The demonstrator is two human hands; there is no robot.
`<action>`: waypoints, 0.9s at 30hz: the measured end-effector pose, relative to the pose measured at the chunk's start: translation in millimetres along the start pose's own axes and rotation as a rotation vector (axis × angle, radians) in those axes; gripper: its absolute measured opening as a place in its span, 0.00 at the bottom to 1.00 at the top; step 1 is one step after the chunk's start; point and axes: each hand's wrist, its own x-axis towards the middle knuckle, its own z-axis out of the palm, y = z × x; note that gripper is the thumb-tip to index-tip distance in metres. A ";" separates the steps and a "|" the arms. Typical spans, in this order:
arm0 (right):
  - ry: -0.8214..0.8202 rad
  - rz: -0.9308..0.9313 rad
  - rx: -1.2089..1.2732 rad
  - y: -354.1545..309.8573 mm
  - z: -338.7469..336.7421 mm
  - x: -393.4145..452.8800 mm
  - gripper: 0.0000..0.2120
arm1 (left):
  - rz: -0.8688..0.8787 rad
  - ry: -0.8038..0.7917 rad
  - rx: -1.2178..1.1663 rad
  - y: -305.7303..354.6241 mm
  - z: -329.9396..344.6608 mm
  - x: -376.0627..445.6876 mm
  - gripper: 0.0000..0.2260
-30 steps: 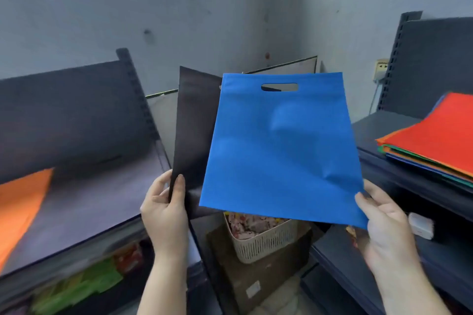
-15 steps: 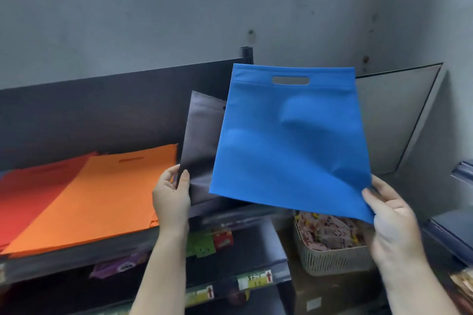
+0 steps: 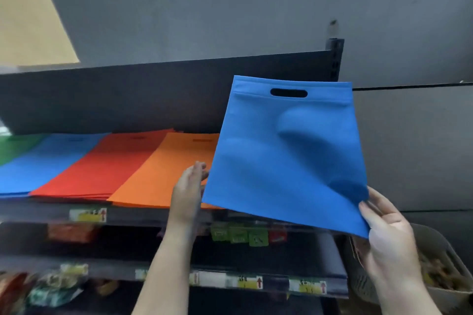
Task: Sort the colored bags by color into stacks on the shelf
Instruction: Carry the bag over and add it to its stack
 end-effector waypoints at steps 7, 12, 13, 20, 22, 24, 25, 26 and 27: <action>-0.235 0.074 -0.061 57.1 77.6 -39.8 0.14 | -0.067 0.003 -0.196 7.6 -119.8 -40.0 0.09; -0.394 0.157 -0.064 103.0 143.3 -86.5 0.16 | 0.045 0.264 -0.011 -7.9 -208.3 -69.4 0.11; -0.424 0.175 -0.064 111.0 157.4 -96.8 0.17 | 0.063 0.311 0.020 -8.4 -227.1 -71.2 0.12; -0.581 0.239 -0.088 169.3 254.7 -181.1 0.20 | 0.184 0.561 0.147 -15.3 -354.7 -84.7 0.13; -0.612 0.233 -0.102 185.9 279.8 -203.2 0.19 | 0.205 0.600 0.158 -15.9 -390.5 -84.0 0.12; -0.613 0.222 -0.121 201.1 302.8 -221.3 0.18 | 0.222 0.618 0.159 -16.6 -423.0 -79.7 0.10; -0.609 0.216 -0.130 208.3 314.0 -228.5 0.17 | 0.233 0.622 0.159 -16.6 -437.3 -76.5 0.10; -0.604 0.209 -0.134 215.4 324.7 -234.5 0.16 | 0.243 0.623 0.162 -16.9 -450.5 -72.7 0.09; -0.600 0.201 -0.138 222.1 334.6 -239.2 0.16 | 0.252 0.626 0.169 -17.4 -462.2 -68.4 0.09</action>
